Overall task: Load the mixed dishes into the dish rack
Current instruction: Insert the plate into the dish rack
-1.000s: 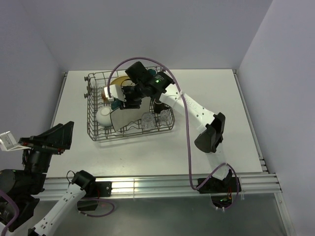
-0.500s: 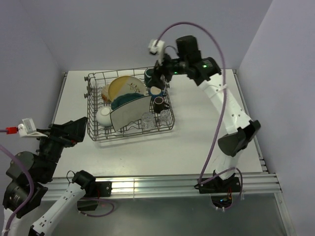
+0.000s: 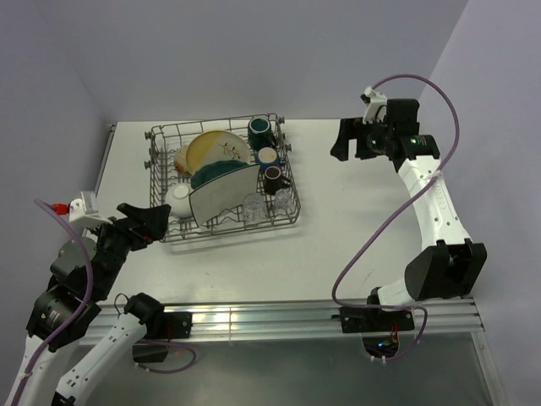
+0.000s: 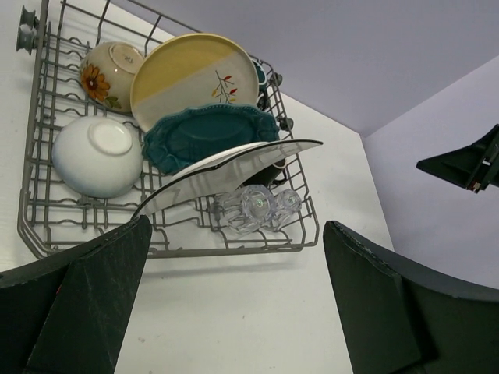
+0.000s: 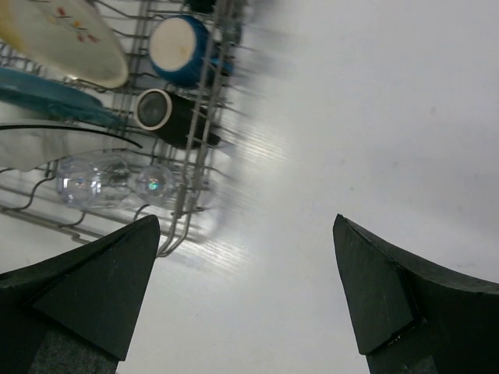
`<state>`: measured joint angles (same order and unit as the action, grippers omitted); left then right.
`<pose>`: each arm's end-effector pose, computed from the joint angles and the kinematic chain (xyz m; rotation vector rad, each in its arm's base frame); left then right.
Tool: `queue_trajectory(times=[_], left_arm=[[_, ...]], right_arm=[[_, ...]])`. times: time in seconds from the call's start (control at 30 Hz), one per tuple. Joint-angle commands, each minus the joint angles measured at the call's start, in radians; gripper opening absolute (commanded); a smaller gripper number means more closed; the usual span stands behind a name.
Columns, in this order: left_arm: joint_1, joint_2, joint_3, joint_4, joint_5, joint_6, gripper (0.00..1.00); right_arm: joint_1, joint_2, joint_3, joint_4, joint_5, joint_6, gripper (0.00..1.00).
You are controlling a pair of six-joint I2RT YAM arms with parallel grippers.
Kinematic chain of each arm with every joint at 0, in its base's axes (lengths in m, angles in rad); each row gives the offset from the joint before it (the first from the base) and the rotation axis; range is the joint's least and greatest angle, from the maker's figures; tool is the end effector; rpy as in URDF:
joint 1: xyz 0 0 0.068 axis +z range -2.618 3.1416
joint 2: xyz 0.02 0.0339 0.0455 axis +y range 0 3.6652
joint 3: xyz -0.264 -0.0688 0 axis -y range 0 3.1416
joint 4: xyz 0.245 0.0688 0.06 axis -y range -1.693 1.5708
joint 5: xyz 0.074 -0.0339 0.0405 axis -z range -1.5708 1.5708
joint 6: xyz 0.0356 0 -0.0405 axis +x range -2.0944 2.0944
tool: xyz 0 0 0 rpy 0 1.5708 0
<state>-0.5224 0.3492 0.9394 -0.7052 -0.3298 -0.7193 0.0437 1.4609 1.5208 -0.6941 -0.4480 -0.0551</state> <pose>0.0483 -0.0145 0.3777 -0.4189 1.6706 -0.6526 0.3165 0.0293 0.3876 -0.3552 2.1449 0.4858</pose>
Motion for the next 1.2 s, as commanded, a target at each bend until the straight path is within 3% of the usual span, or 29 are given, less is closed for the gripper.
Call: queue_trajectory(times=[0.0,0.3,1.17], left_arm=[[-0.004,-0.025,0.002,-0.003,-0.011,-0.02,0.99],[-0.004,-0.062,-0.016,-0.02,-0.023,-0.025,0.99],[-0.004,-0.05,-0.014,-0.039,-0.031,-0.032,0.99]], right_arm=[[-0.03,-0.109,-0.075,0.108,0.092,0.054,1.0],[-0.038,-0.178,-0.159,0.134,0.233,0.047,1.0],[-0.071,-0.172,-0.177,0.186,0.233,0.141,1.0]])
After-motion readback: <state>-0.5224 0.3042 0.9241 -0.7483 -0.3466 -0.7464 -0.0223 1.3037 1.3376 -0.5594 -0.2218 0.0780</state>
